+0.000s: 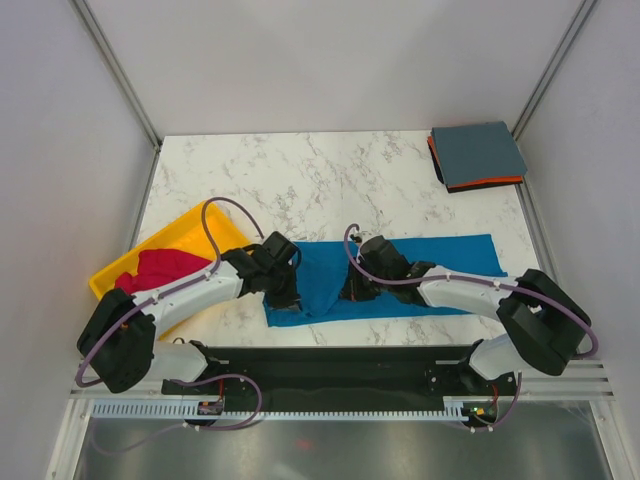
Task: Fold and stack the t-shirts
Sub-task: Fold the tshirt
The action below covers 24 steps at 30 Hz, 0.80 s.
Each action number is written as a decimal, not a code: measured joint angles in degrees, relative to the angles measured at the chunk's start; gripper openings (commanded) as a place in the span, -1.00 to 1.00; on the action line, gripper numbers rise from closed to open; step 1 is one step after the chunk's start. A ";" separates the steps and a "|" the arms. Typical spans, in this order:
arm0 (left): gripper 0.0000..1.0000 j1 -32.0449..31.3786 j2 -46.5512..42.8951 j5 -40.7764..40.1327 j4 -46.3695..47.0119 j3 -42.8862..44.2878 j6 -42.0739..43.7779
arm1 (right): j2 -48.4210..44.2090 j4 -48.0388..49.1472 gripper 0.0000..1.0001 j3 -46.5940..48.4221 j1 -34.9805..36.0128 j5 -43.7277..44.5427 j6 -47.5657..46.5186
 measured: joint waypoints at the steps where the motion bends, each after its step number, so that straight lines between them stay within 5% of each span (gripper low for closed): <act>1: -0.95 0.37 0.00 0.00 0.02 0.20 0.00 | 0.11 -0.26 -1.00 0.57 -0.07 -0.07 0.31; 24: -0.95 11.56 6.84 0.59 -0.11 2.34 4.11 | 9.60 -0.22 -1.00 9.60 -6.58 -6.05 1.90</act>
